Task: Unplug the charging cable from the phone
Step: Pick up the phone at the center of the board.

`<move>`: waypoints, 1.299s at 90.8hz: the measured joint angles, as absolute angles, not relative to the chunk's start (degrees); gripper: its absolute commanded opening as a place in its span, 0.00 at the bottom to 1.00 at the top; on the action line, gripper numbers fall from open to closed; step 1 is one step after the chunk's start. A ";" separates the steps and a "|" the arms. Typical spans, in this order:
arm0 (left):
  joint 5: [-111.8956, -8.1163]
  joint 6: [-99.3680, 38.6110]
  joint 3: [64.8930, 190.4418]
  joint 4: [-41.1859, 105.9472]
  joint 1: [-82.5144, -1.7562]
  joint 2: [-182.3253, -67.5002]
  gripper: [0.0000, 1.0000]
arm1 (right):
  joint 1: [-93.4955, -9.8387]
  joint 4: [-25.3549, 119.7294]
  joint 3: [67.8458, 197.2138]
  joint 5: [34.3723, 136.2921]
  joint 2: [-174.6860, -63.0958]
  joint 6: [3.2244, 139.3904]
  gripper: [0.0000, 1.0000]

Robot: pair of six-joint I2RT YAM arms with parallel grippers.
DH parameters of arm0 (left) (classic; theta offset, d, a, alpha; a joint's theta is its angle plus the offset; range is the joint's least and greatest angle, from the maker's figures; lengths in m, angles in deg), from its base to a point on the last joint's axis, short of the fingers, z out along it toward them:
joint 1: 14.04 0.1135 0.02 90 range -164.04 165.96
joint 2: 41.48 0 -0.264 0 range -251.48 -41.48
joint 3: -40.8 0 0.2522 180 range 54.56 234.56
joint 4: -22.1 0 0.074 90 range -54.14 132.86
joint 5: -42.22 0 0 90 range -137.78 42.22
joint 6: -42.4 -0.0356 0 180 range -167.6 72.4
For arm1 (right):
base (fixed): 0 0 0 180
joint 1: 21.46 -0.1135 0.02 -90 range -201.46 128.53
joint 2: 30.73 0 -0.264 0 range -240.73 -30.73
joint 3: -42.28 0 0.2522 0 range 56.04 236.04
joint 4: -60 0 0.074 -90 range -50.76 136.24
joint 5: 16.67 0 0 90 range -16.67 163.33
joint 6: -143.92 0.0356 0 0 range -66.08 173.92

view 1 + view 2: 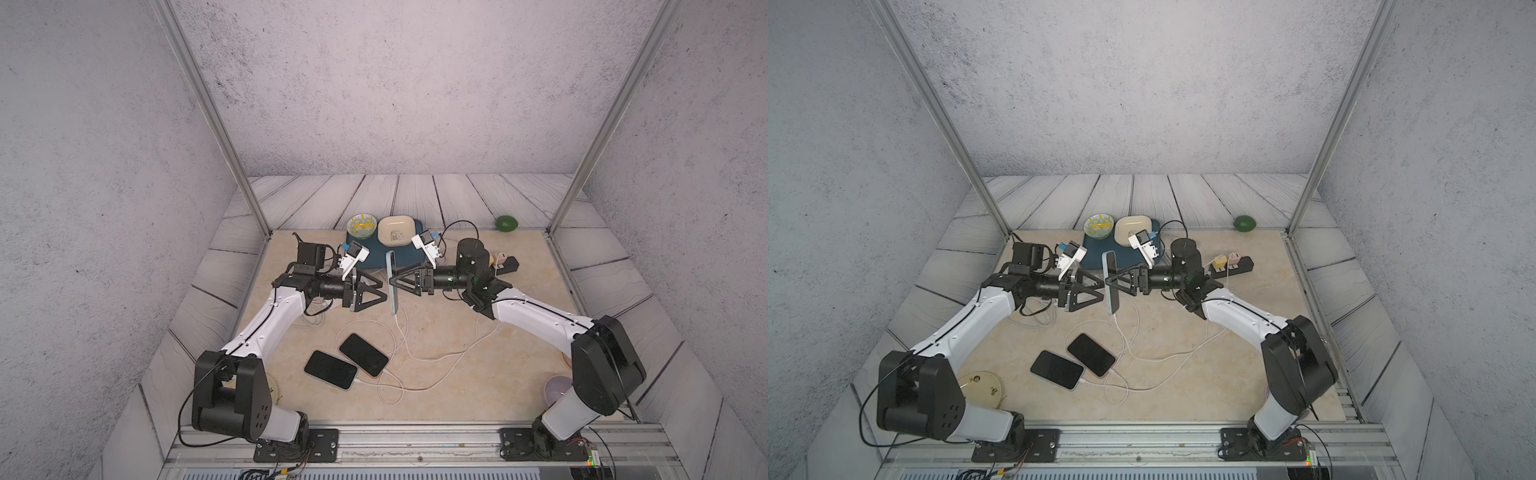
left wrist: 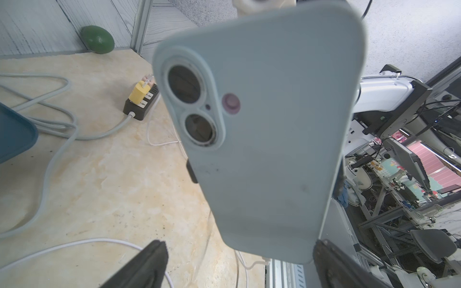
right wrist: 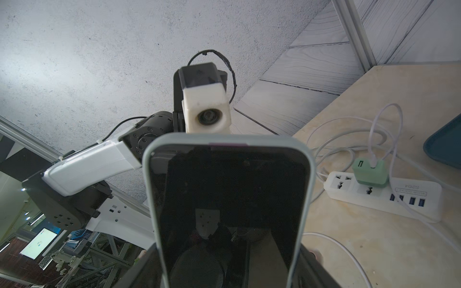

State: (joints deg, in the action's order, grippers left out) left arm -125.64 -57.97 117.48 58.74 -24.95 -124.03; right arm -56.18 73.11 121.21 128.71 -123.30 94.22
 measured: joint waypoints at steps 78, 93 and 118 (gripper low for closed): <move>-127.15 -61.62 120.80 63.52 -27.55 -124.24 0.95 | -58.70 81.98 122.36 128.97 -125.92 97.32 0.54; -127.85 -62.89 120.80 64.77 -27.82 -124.24 0.84 | -58.79 83.38 122.36 128.97 -126.41 97.91 0.54; -127.96 -62.95 120.80 66.12 -27.77 -124.24 0.58 | -58.85 83.51 122.34 129.19 -126.43 97.14 0.54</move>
